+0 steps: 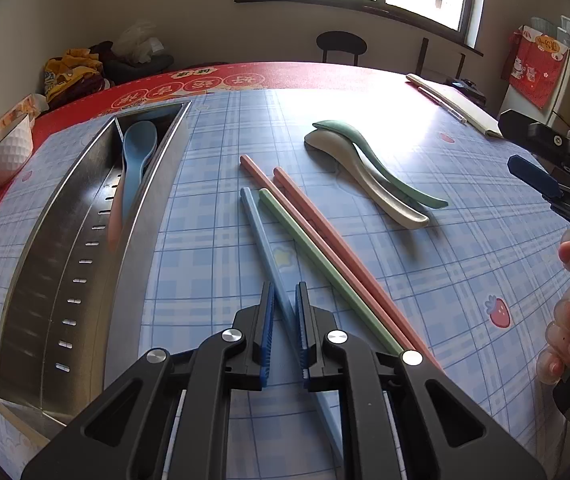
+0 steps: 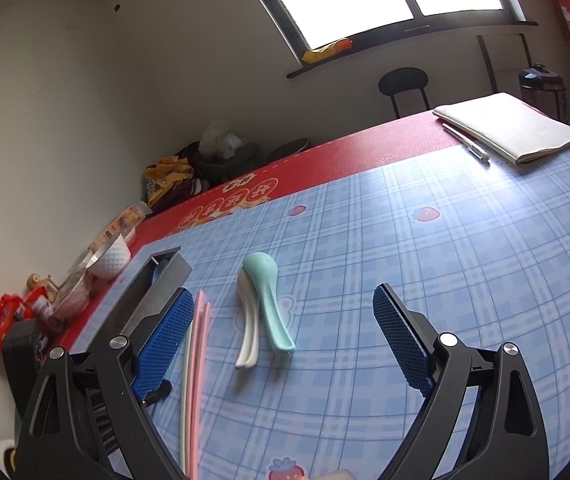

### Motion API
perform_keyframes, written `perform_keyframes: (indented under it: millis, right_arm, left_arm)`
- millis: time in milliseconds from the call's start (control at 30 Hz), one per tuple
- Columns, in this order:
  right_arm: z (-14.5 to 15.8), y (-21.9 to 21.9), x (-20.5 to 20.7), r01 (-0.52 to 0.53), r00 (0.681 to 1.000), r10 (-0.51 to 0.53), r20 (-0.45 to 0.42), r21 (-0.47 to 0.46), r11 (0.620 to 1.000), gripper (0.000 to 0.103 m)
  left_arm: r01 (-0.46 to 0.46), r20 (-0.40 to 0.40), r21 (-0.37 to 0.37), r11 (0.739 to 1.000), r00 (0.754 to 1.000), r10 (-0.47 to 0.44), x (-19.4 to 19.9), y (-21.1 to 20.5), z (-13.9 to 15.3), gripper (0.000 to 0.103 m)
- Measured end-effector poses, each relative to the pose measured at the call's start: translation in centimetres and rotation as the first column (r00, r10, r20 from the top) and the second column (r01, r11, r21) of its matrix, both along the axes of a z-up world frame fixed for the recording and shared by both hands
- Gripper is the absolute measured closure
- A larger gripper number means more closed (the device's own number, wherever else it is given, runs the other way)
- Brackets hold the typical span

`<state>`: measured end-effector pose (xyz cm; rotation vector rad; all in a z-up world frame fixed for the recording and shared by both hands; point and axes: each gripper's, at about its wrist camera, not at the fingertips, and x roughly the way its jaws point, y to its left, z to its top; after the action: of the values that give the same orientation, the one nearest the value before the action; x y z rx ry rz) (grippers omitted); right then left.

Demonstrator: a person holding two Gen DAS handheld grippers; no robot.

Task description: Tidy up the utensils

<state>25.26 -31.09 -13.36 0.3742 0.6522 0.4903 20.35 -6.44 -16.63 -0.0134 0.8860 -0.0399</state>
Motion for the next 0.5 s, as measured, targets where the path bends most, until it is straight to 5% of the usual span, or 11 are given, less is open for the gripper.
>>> perform_keyframes:
  millis: [500]
  right_arm:
    - [-0.1, 1.2, -0.1, -0.059, 0.998, 0.06, 0.025, -0.033, 0.998, 0.015]
  left_arm:
    - [-0.004, 0.092, -0.186, 0.983, 0.996, 0.021, -1.4, 2.5, 1.0, 0.097]
